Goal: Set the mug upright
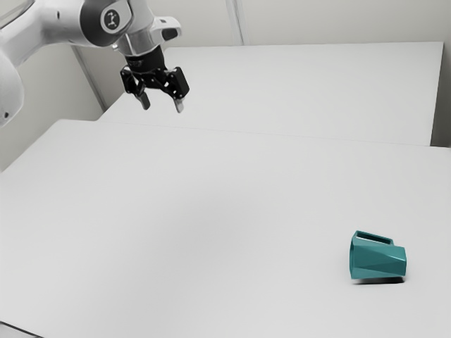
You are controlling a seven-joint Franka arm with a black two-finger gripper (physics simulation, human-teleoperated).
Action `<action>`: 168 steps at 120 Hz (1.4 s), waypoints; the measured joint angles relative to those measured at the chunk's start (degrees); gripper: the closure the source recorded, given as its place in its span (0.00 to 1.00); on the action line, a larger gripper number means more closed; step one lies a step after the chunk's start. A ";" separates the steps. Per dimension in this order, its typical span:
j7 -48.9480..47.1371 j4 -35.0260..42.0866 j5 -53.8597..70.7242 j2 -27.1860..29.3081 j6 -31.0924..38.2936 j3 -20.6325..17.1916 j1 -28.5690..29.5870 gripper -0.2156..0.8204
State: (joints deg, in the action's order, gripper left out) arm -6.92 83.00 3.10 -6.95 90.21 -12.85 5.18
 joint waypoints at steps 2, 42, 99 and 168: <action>-0.01 0.00 0.01 -0.04 0.00 -0.04 0.04 0.21; -0.10 0.47 -6.54 0.50 -0.38 -0.15 1.29 0.21; 0.09 15.19 -38.92 -2.83 7.85 -1.41 4.40 0.21; 26.53 31.78 -70.07 -9.34 34.47 -15.14 3.66 0.21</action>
State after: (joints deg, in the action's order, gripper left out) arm 19.61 114.79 -66.98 -16.28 124.68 -27.99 8.84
